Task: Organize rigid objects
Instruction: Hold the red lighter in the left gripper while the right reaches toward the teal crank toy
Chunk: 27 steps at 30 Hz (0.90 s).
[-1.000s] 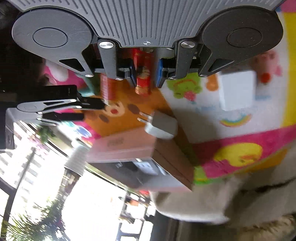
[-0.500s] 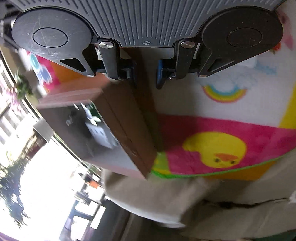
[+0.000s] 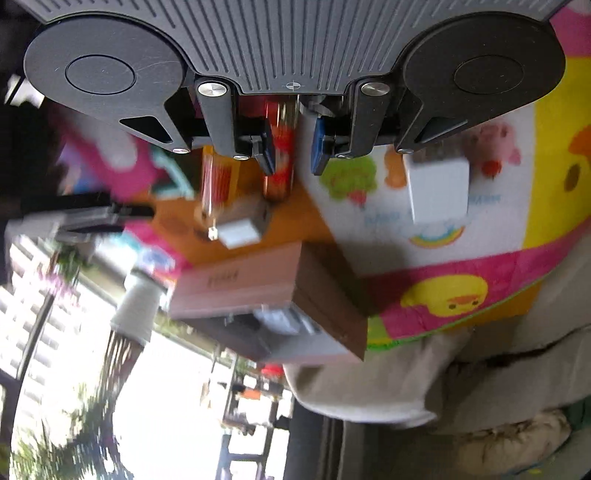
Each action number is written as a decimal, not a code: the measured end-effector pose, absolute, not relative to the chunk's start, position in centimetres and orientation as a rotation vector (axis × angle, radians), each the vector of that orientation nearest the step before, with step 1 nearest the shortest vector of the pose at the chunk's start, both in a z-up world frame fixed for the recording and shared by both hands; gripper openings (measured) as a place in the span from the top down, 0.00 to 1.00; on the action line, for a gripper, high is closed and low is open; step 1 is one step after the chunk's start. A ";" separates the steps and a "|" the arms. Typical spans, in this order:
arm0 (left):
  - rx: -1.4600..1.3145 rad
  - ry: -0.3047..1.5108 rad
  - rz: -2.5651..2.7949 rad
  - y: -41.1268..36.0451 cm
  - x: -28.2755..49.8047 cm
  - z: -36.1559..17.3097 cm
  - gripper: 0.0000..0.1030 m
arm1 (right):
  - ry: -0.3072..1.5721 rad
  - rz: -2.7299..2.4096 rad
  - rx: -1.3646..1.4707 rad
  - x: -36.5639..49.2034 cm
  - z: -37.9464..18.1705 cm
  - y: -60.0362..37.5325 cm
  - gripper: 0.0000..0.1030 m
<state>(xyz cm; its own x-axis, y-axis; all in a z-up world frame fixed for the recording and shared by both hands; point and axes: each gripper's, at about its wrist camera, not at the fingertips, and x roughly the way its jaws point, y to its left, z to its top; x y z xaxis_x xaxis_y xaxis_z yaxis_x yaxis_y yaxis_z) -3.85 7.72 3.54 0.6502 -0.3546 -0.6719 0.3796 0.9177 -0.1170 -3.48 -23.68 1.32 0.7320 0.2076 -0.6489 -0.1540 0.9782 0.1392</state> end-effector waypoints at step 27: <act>-0.079 0.719 -0.306 7.6 -9.9 1.0 0.74 | 0.760 0.258 -0.009 -4.8 1.2 -23.5 0.00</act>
